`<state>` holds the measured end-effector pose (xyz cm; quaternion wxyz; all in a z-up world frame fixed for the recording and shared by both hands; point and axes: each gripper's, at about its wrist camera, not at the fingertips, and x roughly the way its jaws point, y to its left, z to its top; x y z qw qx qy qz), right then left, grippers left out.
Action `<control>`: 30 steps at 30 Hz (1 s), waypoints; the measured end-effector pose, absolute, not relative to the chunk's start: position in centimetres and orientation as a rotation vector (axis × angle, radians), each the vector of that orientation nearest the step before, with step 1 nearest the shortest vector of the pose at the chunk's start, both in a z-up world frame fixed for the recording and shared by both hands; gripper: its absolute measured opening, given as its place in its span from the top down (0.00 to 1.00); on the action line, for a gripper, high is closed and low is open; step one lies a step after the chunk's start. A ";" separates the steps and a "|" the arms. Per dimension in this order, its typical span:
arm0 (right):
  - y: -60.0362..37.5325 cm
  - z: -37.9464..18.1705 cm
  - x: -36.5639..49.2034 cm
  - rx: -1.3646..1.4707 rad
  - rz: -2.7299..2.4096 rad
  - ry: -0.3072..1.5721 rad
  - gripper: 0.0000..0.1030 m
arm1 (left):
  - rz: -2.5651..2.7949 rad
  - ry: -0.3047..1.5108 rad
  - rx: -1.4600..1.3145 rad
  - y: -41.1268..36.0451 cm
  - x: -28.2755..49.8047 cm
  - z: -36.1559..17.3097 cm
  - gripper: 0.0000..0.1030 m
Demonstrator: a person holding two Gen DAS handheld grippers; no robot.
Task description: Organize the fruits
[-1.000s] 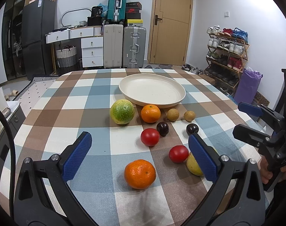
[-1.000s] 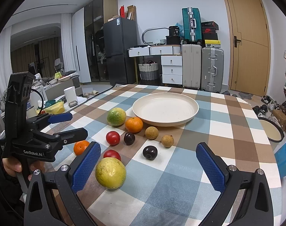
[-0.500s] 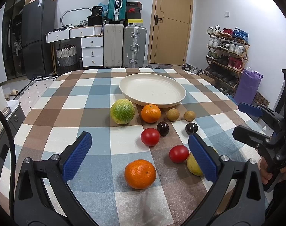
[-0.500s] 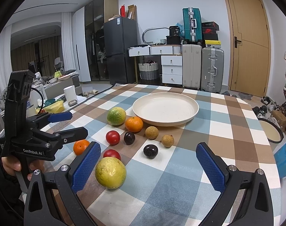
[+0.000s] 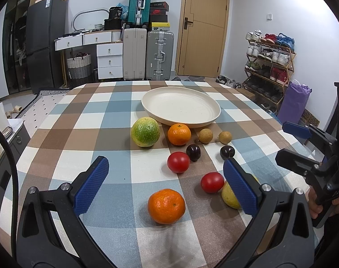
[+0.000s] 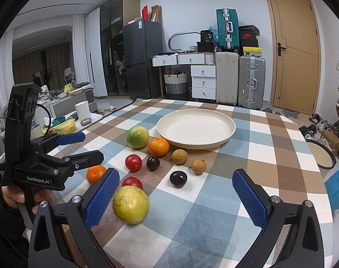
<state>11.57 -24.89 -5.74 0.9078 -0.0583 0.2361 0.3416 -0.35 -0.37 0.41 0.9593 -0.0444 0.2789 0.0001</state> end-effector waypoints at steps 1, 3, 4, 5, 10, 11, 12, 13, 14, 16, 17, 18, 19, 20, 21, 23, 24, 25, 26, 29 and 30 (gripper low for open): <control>-24.9 -5.7 11.6 -0.121 0.705 0.488 0.00 | 0.001 0.565 -0.090 -0.4 -0.3 0.4 0.01; -24.9 -5.7 11.6 -0.122 0.706 0.489 0.00 | 0.001 0.563 -0.090 -0.4 -0.4 0.4 0.01; -24.9 -5.7 11.6 -0.122 0.705 0.488 0.00 | 0.001 0.565 -0.091 -0.4 -0.3 0.4 0.01; -24.9 -5.8 11.6 -0.123 0.705 0.488 0.00 | 0.001 0.565 -0.090 -0.4 -0.3 0.4 0.01; -24.9 -5.8 11.7 -0.123 0.699 0.497 0.00 | 0.005 0.571 -0.092 -0.3 -0.2 0.3 0.01; -25.0 -5.8 11.8 -0.121 0.696 0.502 0.00 | 0.005 0.572 -0.094 -0.3 -0.2 0.3 0.01; -25.1 -5.8 11.8 -0.120 0.691 0.505 0.00 | 0.006 0.572 -0.097 -0.2 -0.2 0.3 0.01; -25.2 -5.9 11.9 -0.118 0.687 0.508 0.00 | 0.006 0.570 -0.099 -0.2 -0.2 0.3 0.01; -25.1 -5.8 12.0 -0.118 0.684 0.509 0.00 | 0.005 0.570 -0.101 -0.2 -0.2 0.3 0.01; -25.1 -5.8 11.9 -0.123 0.664 0.507 0.00 | 0.011 0.571 -0.099 -0.2 -0.2 0.3 0.01; -25.1 -5.8 11.9 -0.124 0.658 0.510 0.00 | 0.014 0.576 -0.099 -0.2 -0.2 0.2 0.01; -25.2 -5.8 12.1 -0.123 0.655 0.517 0.00 | 0.003 0.586 -0.103 -0.2 -0.1 0.1 0.01; -25.2 -5.9 12.3 -0.121 0.642 0.527 0.00 | -0.010 0.597 -0.109 -0.2 0.1 0.0 0.01; -25.3 -5.9 12.4 -0.120 0.629 0.536 0.00 | -0.015 0.606 -0.112 -0.1 0.1 0.0 0.01; -25.2 -5.9 12.5 -0.117 0.623 0.542 0.00 | -0.016 0.611 -0.114 -0.1 0.2 -0.1 0.01; -25.2 -6.0 12.5 -0.126 0.630 0.558 0.00 | -0.016 0.619 -0.111 -0.2 0.3 -0.2 0.01; -25.1 -6.1 12.5 -0.140 0.636 0.566 0.00 | -0.015 0.624 -0.108 -0.2 0.3 -0.2 0.01; -24.8 -6.2 12.4 -0.157 0.638 0.583 0.00 | -0.016 0.629 -0.105 -0.2 0.4 -0.4 0.01; -24.4 -6.3 12.5 -0.169 0.643 0.606 0.00 | -0.017 0.634 -0.104 -0.3 0.5 -0.4 0.01; -23.5 -6.9 12.5 -0.174 0.709 0.682 0.00 | -0.018 0.654 -0.076 -0.5 0.7 -0.6 0.01; -23.2 -7.0 12.4 -0.180 0.722 0.698 0.00 | -0.010 0.660 -0.062 -0.5 0.8 -0.7 0.01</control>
